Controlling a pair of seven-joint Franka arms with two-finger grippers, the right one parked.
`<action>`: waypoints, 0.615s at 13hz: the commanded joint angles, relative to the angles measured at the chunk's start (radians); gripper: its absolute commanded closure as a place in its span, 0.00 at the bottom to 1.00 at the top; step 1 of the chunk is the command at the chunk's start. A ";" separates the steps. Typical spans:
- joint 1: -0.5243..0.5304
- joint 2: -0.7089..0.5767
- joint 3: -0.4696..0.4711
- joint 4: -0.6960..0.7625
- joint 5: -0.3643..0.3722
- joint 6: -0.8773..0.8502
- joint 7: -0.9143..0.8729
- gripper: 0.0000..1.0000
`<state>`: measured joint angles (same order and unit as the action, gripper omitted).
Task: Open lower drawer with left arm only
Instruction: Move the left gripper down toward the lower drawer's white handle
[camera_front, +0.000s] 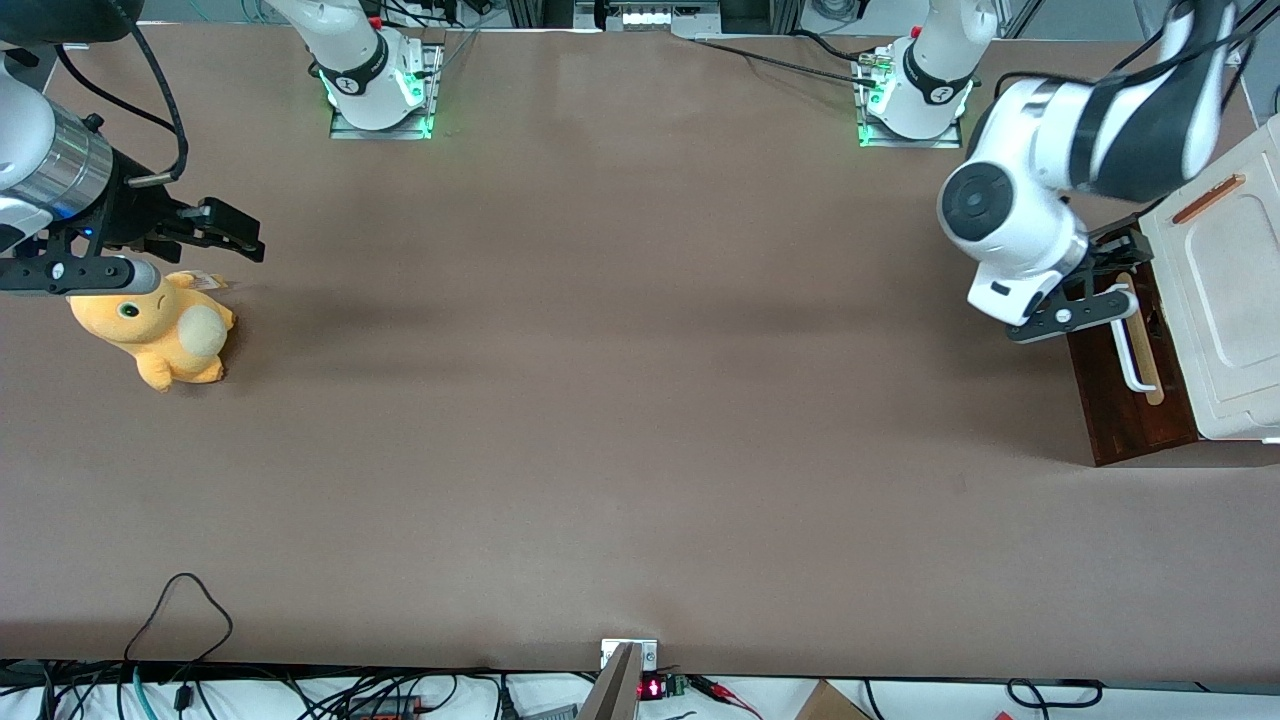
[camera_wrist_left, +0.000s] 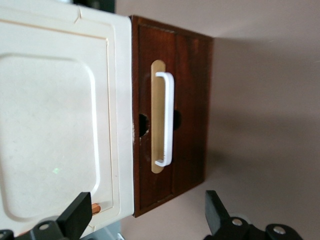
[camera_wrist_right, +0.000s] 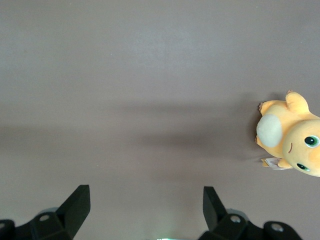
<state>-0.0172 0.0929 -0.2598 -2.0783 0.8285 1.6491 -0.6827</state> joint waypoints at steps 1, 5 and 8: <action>-0.017 0.033 -0.007 -0.109 0.139 -0.003 -0.104 0.00; -0.017 0.106 -0.004 -0.160 0.283 -0.006 -0.107 0.00; -0.017 0.162 0.007 -0.170 0.357 0.001 -0.174 0.00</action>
<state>-0.0307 0.2312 -0.2577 -2.2426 1.1393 1.6493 -0.8131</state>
